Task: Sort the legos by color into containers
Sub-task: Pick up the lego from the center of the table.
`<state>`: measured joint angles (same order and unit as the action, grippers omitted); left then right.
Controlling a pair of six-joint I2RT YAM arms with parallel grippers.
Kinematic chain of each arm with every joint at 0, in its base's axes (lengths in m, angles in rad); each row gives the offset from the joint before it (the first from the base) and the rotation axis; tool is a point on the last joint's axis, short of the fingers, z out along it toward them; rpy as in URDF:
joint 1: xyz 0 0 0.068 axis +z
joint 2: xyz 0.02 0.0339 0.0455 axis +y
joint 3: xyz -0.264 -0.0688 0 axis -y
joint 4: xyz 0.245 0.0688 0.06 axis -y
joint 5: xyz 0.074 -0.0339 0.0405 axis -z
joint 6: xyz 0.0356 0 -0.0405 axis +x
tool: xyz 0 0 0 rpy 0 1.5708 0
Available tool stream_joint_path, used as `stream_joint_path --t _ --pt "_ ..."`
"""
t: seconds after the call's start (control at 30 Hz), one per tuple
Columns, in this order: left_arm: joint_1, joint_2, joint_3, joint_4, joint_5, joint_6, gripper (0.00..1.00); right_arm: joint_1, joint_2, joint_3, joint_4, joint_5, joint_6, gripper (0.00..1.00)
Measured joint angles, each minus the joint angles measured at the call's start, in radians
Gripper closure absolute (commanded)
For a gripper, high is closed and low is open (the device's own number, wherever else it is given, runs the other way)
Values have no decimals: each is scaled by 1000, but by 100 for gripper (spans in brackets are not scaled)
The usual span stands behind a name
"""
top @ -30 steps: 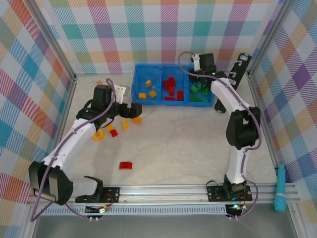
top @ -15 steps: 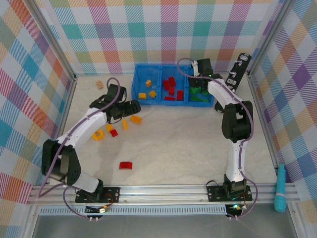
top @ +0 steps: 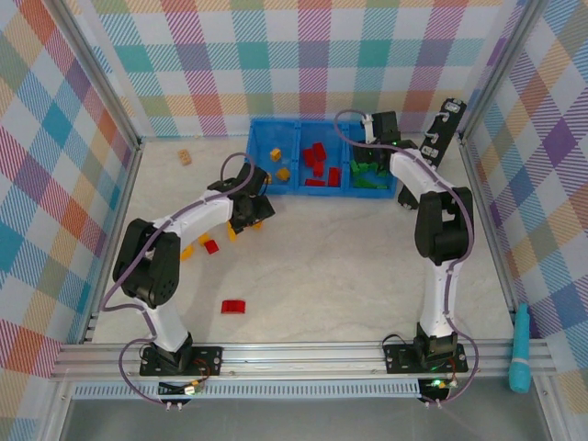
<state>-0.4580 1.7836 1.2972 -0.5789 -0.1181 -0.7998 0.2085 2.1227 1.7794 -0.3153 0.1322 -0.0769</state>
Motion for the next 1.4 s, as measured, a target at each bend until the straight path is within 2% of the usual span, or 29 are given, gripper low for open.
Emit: stream_joint_path --t 0.37,0.6,0.87,1.2,1.4 --pt "-5 94 56 -24 -71 -259 33 0 -103 -58 66 -20 8 45" --pt "-5 155 69 -19 -85 -340 36 0 -121 -72 83 -32 17 44" --pt "-5 221 83 3 -90 -368 49 0 -130 -112 82 -39 36 43" --pt "-5 231 97 -30 -103 -366 65 0 -135 -115 82 -39 65 43" --pt "-7 216 93 -30 -112 -306 72 0 -144 -121 75 -27 61 43"
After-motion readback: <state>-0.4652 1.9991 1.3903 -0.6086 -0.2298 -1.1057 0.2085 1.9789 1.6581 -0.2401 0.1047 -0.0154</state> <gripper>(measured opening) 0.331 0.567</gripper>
